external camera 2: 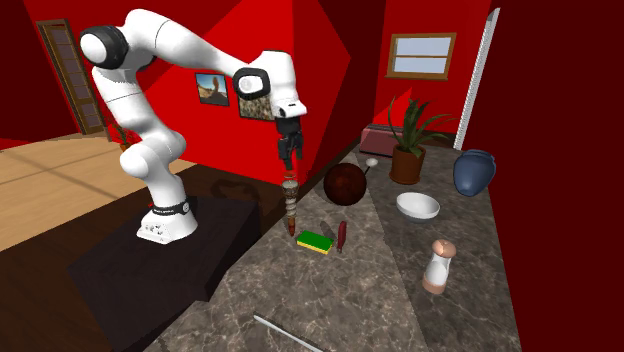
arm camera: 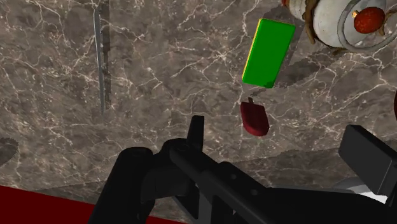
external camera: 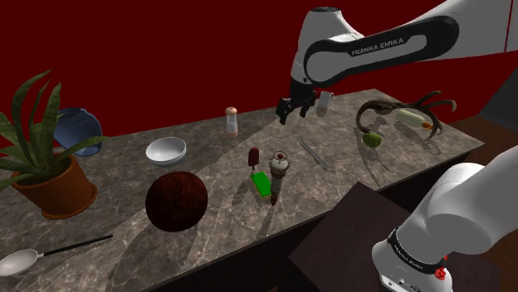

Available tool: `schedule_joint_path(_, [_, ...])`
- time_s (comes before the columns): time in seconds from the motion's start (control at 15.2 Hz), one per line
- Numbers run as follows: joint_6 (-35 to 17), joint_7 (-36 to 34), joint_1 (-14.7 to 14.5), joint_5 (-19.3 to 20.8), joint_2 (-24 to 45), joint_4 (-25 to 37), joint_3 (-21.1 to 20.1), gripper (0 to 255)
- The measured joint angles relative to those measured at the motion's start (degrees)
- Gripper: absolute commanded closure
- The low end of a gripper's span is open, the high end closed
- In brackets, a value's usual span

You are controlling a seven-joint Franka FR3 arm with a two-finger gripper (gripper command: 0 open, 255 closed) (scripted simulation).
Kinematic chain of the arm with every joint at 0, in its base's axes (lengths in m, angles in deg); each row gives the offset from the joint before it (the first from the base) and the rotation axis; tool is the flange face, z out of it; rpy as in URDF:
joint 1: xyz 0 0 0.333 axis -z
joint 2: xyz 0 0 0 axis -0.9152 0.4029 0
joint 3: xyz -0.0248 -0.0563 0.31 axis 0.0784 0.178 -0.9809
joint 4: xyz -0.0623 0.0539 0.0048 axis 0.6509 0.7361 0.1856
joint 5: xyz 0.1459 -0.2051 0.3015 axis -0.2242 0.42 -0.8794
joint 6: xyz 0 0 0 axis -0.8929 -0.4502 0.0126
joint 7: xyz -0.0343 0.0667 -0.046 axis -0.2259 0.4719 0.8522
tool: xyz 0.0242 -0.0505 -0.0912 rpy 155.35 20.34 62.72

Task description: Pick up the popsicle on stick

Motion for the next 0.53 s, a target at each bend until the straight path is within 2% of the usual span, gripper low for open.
schedule_joint_path(0.53, [-9.3, -5.6, 0.2, 3.6, 16.3, 5.8, -1.5, 0])
